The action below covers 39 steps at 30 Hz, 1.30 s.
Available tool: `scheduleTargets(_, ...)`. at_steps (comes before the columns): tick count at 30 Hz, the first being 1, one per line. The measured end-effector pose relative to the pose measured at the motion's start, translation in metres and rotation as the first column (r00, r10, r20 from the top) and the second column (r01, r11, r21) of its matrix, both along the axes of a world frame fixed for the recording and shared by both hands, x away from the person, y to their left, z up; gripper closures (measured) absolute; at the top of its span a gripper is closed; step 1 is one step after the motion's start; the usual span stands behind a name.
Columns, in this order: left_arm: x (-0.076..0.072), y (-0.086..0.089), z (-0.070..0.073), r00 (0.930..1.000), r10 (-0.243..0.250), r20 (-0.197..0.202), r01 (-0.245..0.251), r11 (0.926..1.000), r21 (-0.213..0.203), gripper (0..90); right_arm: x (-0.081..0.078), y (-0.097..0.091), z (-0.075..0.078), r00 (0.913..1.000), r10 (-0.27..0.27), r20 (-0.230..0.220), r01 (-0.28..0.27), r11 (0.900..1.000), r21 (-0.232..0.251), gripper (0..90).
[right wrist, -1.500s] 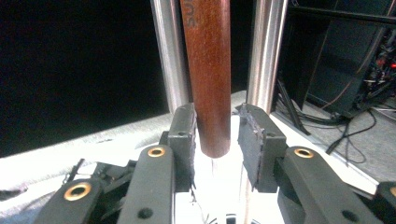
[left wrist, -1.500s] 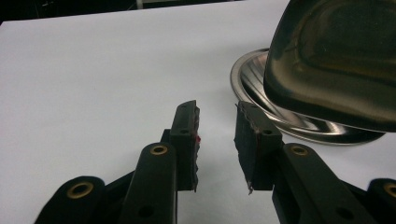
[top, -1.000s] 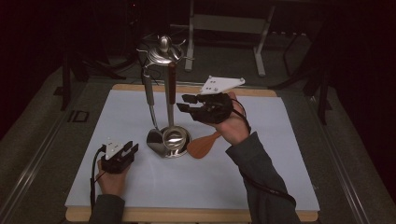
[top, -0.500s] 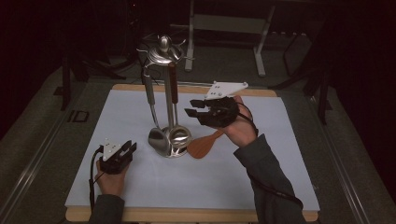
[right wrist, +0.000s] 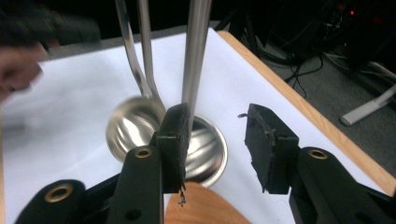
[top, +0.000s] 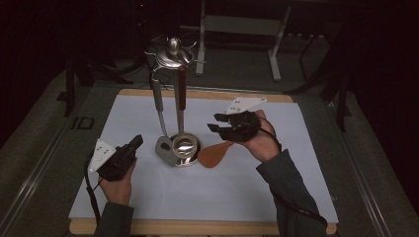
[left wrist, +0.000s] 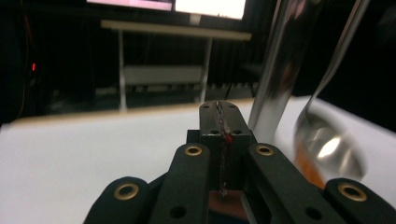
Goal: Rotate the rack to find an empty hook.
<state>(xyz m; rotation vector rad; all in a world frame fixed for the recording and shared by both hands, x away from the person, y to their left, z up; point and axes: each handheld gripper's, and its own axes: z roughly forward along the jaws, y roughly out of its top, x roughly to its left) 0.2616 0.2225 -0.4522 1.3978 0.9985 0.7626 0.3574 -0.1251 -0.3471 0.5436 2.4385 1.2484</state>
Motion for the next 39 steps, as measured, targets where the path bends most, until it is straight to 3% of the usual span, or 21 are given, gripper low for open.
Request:
scheduleTargets(5, -0.002, -0.009, 0.037, 0.9947, -0.023, 0.101, 0.025, 0.9993, -0.026, 89.9, -0.001, -0.007, -0.018, 0.9993, -0.031, -0.021, 0.03, 0.9994, -0.015, 57.0)
scheduleTargets(8, -0.001, -0.015, 0.06, 0.987, -0.036, 0.157, 0.042, 0.9986, -0.031, 89.9, -0.004, -0.013, -0.036, 0.9985, -0.052, -0.017, 0.051, 0.9977, -0.045, 55.7)
scheduleTargets(9, -0.001, -0.017, 0.065, 0.9851, -0.04, 0.167, 0.047, 0.9984, -0.033, 89.9, -0.004, -0.013, -0.036, 0.9985, -0.052, -0.017, 0.051, 0.9977, -0.045, 55.7)
scheduleTargets(10, 0.0, -0.02, 0.073, 0.9816, -0.044, 0.186, 0.05, 0.9983, -0.031, 89.9, -0.007, -0.017, -0.047, 0.9977, -0.061, -0.028, 0.06, 0.9968, -0.053, 54.6)
scheduleTargets(14, 0.003, -0.029, 0.098, 0.969, -0.05, 0.242, 0.06, 0.9977, -0.033, 90.0, -0.009, -0.024, -0.061, 0.9955, -0.084, -0.045, 0.081, 0.9946, -0.066, 53.5)
scheduleTargets(16, 0.004, -0.032, 0.108, 0.9625, -0.054, 0.266, 0.064, 0.9975, -0.028, 90.0, -0.012, -0.033, -0.073, 0.9924, -0.107, -0.061, 0.104, 0.9929, -0.058, 53.0)
scheduleTargets(24, 0.007, -0.043, 0.148, 0.9366, -0.064, 0.345, 0.075, 0.997, -0.02, 90.0, -0.023, -0.058, -0.098, 0.9834, -0.165, -0.074, 0.164, 0.9861, -0.024, 51.4)
scheduleTargets(28, 0.01, -0.045, 0.155, 0.9346, -0.065, 0.35, 0.072, 0.9974, -0.008, 90.0, -0.029, -0.069, -0.106, 0.9793, -0.185, -0.082, 0.184, 0.9827, -0.018, 51.1)
scheduleTargets(32, 0.014, -0.047, 0.16, 0.936, -0.064, 0.346, 0.068, 0.9977, 0.002, 90.0, -0.036, -0.091, -0.117, 0.9682, -0.223, -0.113, 0.227, 0.9735, 0.026, 50.9)
scheduleTargets(39, 0.018, -0.05, 0.164, 0.9377, -0.073, 0.34, 0.071, 0.9973, 0.018, 90.0, -0.04, -0.106, -0.124, 0.9585, -0.255, -0.128, 0.26, 0.9654, 0.025, 50.9)
